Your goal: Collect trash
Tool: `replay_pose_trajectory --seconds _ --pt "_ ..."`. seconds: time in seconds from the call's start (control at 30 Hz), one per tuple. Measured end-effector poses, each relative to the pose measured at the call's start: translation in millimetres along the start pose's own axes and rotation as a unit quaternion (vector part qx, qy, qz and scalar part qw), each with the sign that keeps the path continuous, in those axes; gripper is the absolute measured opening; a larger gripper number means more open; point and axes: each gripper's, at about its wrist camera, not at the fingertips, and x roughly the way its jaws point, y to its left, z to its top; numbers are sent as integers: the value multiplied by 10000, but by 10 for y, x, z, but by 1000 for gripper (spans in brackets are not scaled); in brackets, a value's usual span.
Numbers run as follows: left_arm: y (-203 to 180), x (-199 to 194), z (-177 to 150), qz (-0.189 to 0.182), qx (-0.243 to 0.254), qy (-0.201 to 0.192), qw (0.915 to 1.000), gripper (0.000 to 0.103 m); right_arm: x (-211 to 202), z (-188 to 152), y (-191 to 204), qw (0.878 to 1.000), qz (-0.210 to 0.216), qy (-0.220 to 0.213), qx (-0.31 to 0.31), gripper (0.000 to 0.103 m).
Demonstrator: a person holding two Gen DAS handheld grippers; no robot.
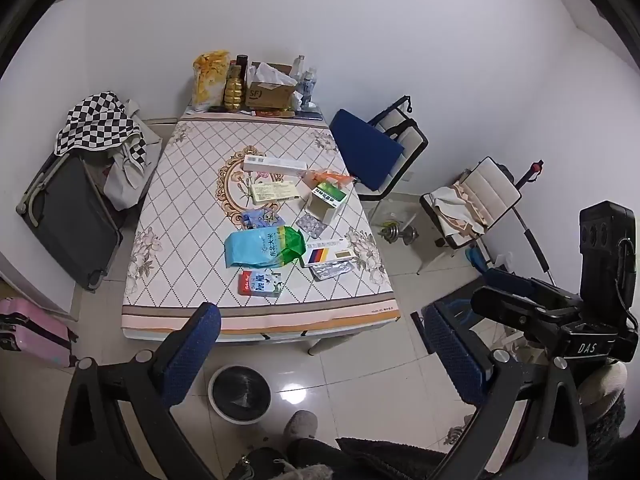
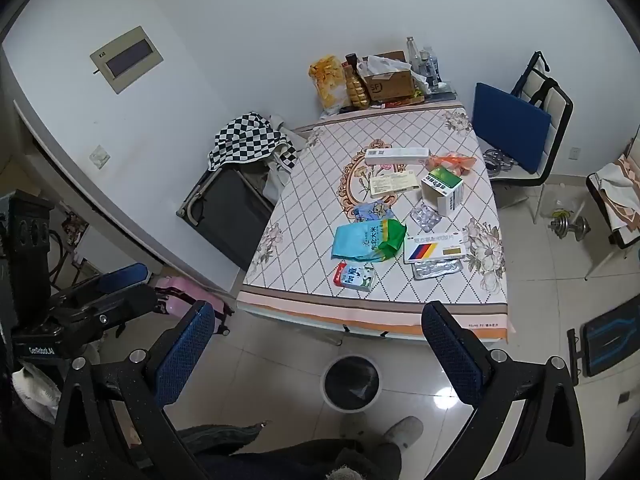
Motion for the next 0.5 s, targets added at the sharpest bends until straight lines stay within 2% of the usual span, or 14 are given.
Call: replay_pose_trajectory --seconds 0.27,0.5 --pt "-140 77 12 -49 35 71 10000 103 -7 12 46 10000 -1 7 20 103" --pt "-16 25 9 -165 -6 6 9999 103 -30 67 0 9999 127 12 69 103"
